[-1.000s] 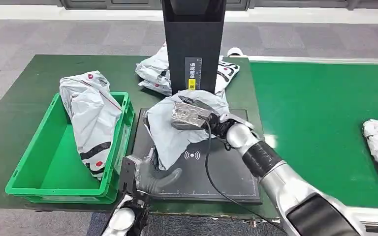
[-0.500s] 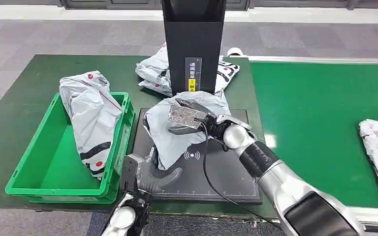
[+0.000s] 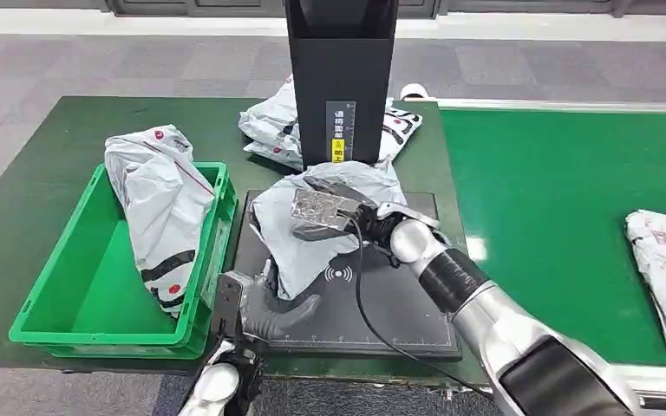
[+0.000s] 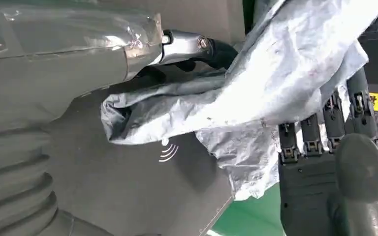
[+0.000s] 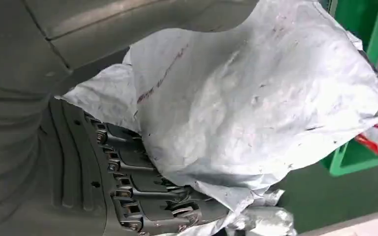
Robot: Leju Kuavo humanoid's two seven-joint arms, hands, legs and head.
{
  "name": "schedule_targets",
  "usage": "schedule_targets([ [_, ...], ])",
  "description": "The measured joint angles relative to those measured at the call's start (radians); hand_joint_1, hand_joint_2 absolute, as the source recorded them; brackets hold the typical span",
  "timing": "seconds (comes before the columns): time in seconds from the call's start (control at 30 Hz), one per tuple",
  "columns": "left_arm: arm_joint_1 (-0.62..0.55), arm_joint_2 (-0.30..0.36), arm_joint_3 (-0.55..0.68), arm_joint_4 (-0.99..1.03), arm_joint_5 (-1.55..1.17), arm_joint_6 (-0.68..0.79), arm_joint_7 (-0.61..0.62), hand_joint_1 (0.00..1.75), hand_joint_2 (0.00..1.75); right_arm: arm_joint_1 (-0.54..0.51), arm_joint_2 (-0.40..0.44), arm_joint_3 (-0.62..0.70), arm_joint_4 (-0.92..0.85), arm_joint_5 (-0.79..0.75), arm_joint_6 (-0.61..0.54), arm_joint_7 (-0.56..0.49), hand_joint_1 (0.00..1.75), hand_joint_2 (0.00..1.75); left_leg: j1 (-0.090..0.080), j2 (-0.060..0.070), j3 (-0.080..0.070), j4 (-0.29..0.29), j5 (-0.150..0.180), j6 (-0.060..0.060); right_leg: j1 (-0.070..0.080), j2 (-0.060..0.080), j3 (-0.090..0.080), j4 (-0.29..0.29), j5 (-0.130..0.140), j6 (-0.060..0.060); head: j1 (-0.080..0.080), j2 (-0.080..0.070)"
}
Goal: Moved the parcel from conveyor to table for the left to box.
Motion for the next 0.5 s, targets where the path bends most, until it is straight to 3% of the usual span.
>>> schedule_targets([
  [0.13, 0.000, 0.000, 0.000, 0.000, 0.000, 0.006, -0.002, 0.00, 1.75, -0.001, -0.002, 0.018, -0.017, 0.001, -0.013, -0.002, 0.00, 1.75, 0.000, 0.000, 0.000, 0.000, 0.000, 0.000, 0.000, 0.000, 0.000, 0.000, 0.000, 0.000, 0.000, 0.000],
  [0.23, 0.007, 0.000, 0.010, -0.004, -0.003, 0.032, -0.011, 0.00, 1.75, 0.031, -0.023, 0.019, -0.091, -0.024, -0.117, -0.076, 0.00, 1.75, 0.000, 0.000, 0.000, 0.000, 0.000, 0.000, 0.000, 0.000, -0.001, 0.000, 0.000, 0.000, 0.000, 0.000],
  [0.37, 0.046, 0.004, 0.042, -0.030, -0.010, 0.049, -0.021, 0.00, 1.75, 0.170, -0.101, -0.047, -0.396, -0.016, -0.232, -0.048, 0.00, 1.75, 0.000, -0.001, 0.000, 0.000, -0.001, 0.000, 0.000, -0.001, 0.000, 0.000, -0.001, 0.000, 0.001, 0.000],
  [0.5, 0.066, 0.002, 0.069, -0.050, -0.038, 0.055, -0.019, 0.00, 1.75, 0.346, -0.116, -0.168, -0.657, 0.018, -0.315, -0.031, 0.00, 1.75, 0.000, -0.002, 0.002, 0.001, -0.004, 0.001, 0.001, -0.003, 0.000, -0.002, -0.004, -0.001, 0.001, 0.000],
])
